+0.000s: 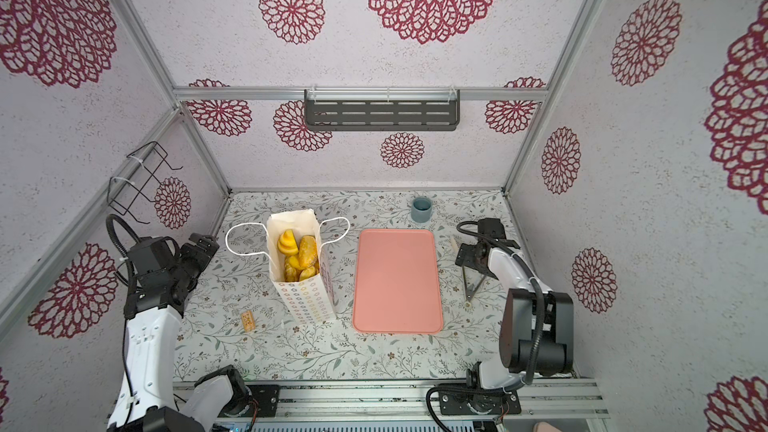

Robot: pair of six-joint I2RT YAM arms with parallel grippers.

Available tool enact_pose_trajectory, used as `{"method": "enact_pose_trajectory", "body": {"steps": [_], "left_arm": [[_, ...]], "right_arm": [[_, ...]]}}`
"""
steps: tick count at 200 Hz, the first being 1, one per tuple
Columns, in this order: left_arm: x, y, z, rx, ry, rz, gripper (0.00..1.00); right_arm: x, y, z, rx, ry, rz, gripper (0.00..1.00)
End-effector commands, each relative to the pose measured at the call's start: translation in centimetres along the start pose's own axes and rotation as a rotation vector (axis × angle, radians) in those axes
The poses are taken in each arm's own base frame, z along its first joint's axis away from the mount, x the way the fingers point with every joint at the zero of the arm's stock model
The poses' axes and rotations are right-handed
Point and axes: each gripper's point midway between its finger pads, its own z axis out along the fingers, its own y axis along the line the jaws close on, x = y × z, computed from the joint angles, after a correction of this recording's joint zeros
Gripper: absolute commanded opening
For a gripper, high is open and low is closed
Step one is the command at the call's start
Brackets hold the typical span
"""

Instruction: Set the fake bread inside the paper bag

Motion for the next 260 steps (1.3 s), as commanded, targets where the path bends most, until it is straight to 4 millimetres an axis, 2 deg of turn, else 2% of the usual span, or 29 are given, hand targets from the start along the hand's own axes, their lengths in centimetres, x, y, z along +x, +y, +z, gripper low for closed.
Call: {"method": "enact_pose_trajectory", "body": {"steps": [1, 19, 39, 58, 76, 90, 103, 130, 151, 190, 219, 243, 260], "left_arm": [[-1.0, -1.1, 0.4, -0.036, -0.082, 0.072, 0.97], [-0.9, -2.5, 0.4, -0.053, -0.169, 0.161, 0.97], [-0.6, -4.0, 1.1, -0.029, -0.234, 0.264, 0.97], [-0.3, -3.8, 2.1, -0.037, -0.24, 0.325, 0.97], [-0.2, -3.4, 3.0, -0.04, -0.281, 0.405, 0.97], [-0.3, -1.9, 4.0, -0.115, -0.309, 0.433, 0.97], [0.1, -0.6, 5.2, -0.186, -0.283, 0.462, 0.97], [1.0, 0.8, 7.4, -0.226, -0.285, 0.487, 0.97], [1.9, 1.3, 8.5, -0.211, -0.308, 0.497, 0.97], [3.8, 1.6, 9.3, -0.17, -0.363, 0.57, 0.97], [4.0, 1.2, 8.8, -0.141, -0.39, 0.61, 0.97], [3.7, 0.6, 8.9, -0.118, -0.419, 0.653, 0.97], [4.0, 0.5, 9.5, -0.096, -0.432, 0.673, 0.97]], "right_arm": [[-4.6, -0.5, -4.3, 0.015, -0.253, 0.099, 0.99], [-7.0, -0.2, -7.6, -0.054, -0.459, 0.143, 0.99], [-8.2, -0.3, -10.3, -0.105, -0.648, 0.172, 0.99], [-7.6, -0.3, -11.2, -0.15, -0.774, 0.134, 0.99], [-6.7, -1.8, -11.8, -0.115, -0.893, 0.154, 0.99], [-5.6, -2.7, -11.1, -0.081, -0.915, 0.157, 0.99], [-4.5, -3.1, -9.6, -0.05, -0.893, 0.128, 0.99], [-2.0, -4.1, -5.4, 0.044, -0.786, 0.094, 0.99], [-0.4, -3.9, -3.4, 0.048, -0.76, 0.067, 0.99], [0.6, -3.2, -2.4, 0.035, -0.805, 0.036, 0.99], [0.0, -2.2, -3.5, -0.026, -0.909, 0.017, 0.99], [0.0, -1.1, -2.7, -0.044, -0.916, -0.048, 0.99], [0.8, -0.7, -1.8, -0.064, -0.929, -0.068, 0.99]]}}
